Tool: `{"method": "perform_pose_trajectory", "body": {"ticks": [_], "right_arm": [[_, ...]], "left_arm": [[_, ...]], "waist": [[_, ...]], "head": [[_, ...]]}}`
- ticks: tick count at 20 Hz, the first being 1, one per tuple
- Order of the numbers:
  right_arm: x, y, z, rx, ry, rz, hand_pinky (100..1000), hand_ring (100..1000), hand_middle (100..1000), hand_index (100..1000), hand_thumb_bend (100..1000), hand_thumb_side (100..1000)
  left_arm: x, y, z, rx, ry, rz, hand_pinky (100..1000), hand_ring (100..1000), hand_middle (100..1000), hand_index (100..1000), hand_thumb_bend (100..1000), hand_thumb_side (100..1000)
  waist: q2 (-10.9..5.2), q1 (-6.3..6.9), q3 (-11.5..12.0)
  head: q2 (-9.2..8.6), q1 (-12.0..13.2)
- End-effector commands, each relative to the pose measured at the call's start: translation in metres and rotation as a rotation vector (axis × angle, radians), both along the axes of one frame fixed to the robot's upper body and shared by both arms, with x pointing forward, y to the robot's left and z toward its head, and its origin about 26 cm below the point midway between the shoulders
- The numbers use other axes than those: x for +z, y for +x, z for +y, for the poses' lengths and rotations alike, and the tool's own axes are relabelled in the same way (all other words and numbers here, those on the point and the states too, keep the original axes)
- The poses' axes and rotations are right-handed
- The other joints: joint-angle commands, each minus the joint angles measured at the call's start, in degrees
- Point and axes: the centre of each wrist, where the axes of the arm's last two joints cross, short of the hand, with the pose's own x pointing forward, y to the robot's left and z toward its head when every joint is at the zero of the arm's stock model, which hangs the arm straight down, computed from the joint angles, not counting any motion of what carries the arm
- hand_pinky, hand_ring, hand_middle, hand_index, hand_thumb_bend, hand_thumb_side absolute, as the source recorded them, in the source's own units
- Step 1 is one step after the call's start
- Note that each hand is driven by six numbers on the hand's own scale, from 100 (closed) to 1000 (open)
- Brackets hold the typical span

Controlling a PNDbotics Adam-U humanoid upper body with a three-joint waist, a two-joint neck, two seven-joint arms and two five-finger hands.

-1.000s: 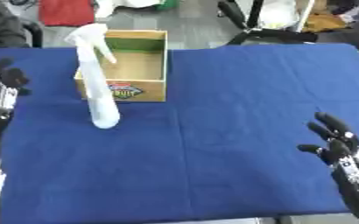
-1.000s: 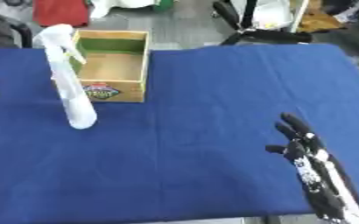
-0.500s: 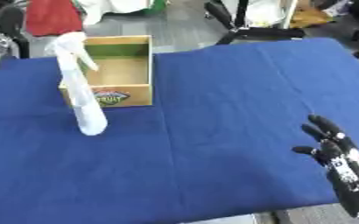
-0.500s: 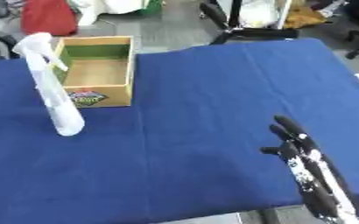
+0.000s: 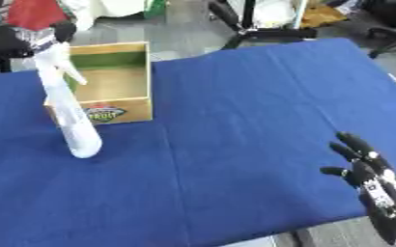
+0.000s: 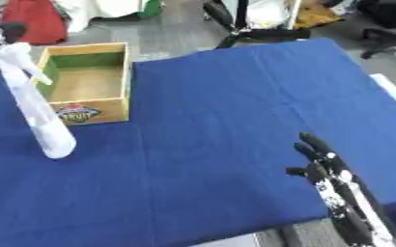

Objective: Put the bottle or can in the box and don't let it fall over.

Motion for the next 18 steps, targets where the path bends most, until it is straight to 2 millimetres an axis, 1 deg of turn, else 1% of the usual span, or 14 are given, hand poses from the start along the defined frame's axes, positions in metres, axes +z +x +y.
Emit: {"method": "perform_pose_trajectory", "body": {"ticks": [1, 5, 7, 12, 18], "right_arm": [[0.007, 0.001, -0.002, 0.015, -0.013, -0.021, 756, 1000, 1000, 1000, 100, 679], [0.006, 0.001, -0.002, 0.013, -0.012, -0.021, 757, 1000, 1000, 1000, 100, 678], [0.006, 0.001, -0.002, 0.012, -0.012, -0.020, 757, 1000, 1000, 1000, 100, 677], [0.006, 0.001, -0.002, 0.012, -0.010, -0.020, 757, 1000, 1000, 1000, 100, 676], [0.006, 0.001, -0.002, 0.010, -0.009, -0.020, 757, 1000, 1000, 1000, 100, 677]], "left_arm": [[0.015, 0.010, 0.008, 0.031, 0.109, 0.007, 803, 742, 702, 873, 495, 760], [0.009, 0.028, 0.011, 0.040, 0.189, 0.069, 795, 733, 691, 863, 500, 733], [0.006, 0.035, 0.014, 0.041, 0.231, 0.101, 792, 731, 689, 862, 502, 730], [-0.002, 0.042, 0.018, 0.018, 0.319, 0.170, 781, 721, 680, 864, 518, 716], [-0.007, 0.045, 0.014, -0.073, 0.294, 0.278, 751, 691, 648, 859, 547, 690]], "waist": [[-0.41, -0.01, 0.0], [-0.52, -0.01, 0.0], [-0.61, -0.01, 0.1], [-0.75, -0.06, 0.3], [-0.69, -0.21, 0.3]], "head": [[-0.93, 0.1], [-0.89, -0.1], [-0.78, -0.1], [-0.78, -0.2], [-0.84, -0.2]]}}
